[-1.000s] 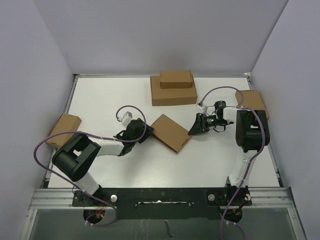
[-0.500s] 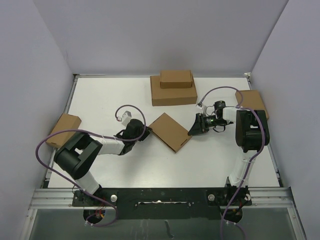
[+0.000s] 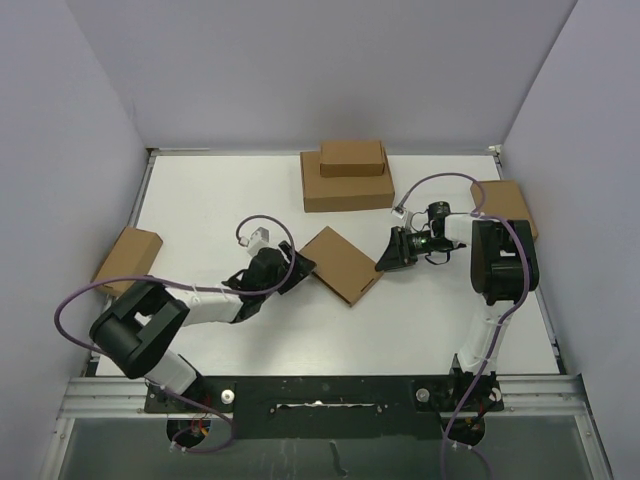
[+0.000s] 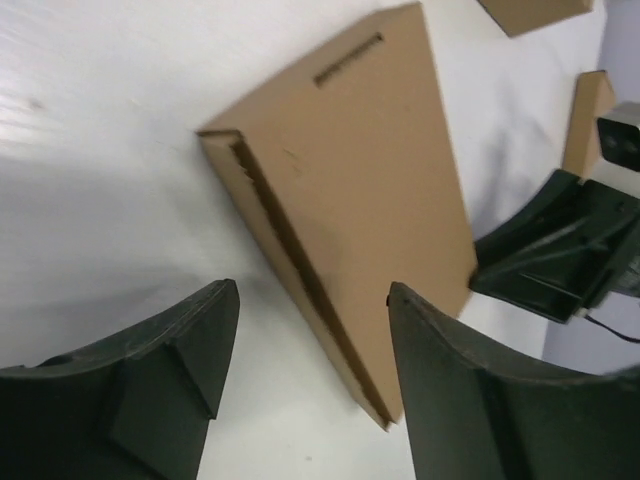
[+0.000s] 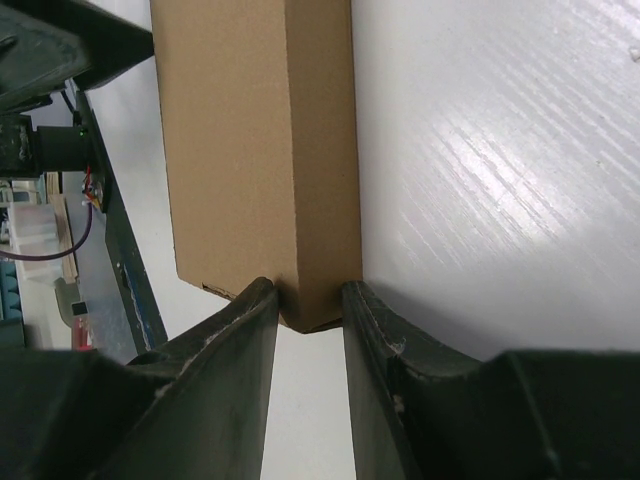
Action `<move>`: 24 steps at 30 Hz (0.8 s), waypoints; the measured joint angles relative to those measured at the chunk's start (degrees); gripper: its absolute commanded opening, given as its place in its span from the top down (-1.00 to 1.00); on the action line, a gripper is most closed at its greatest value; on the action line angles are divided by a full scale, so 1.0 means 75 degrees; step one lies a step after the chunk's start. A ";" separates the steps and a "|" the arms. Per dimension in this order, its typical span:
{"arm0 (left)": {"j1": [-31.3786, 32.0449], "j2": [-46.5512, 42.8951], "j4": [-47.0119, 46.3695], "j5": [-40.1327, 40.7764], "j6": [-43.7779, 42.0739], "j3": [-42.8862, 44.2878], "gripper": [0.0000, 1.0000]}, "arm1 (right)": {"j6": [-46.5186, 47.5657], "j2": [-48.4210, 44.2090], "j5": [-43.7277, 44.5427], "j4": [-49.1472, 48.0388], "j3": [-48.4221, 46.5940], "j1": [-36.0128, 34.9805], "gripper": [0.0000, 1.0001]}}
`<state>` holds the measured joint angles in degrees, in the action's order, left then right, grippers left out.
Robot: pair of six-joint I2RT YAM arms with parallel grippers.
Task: Fold the paper box
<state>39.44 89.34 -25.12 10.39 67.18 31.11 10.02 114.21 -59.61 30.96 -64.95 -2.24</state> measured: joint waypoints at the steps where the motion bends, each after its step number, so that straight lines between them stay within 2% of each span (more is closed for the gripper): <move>1: 0.0111 -0.0111 0.0020 0.0055 0.0038 0.0000 -0.26 | 0.0000 0.0000 0.0000 0.0000 0.0000 -0.0003 0.38; 8: 0.0874 -0.0256 -0.0058 0.0326 0.0562 -0.0003 -0.25 | 0.0003 0.0000 0.0003 0.0009 -0.0012 -0.0023 0.38; 13: 0.1032 0.0198 -0.0044 0.0458 0.0950 0.0050 -0.10 | 0.0003 0.0000 0.0003 0.0017 -0.0012 -0.0023 0.38; 18: 0.1067 0.0560 -0.0055 0.0554 0.1186 0.0143 0.31 | 0.0006 0.0000 0.0003 0.0020 -0.0012 -0.0023 0.38; 20: 0.1070 0.0662 -0.0090 0.0560 0.1233 0.0172 0.37 | 0.0009 0.0000 0.0003 0.0023 -0.0012 -0.0023 0.38; 24: 0.1070 0.0845 -0.0338 0.0557 0.1294 0.0323 0.73 | 0.0023 0.0000 0.0006 0.0023 -0.0017 -0.0026 0.38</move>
<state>47.46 95.68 -27.66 14.57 76.88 33.54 10.20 114.21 -59.57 31.14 -65.08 -2.44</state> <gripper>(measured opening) 0.251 0.316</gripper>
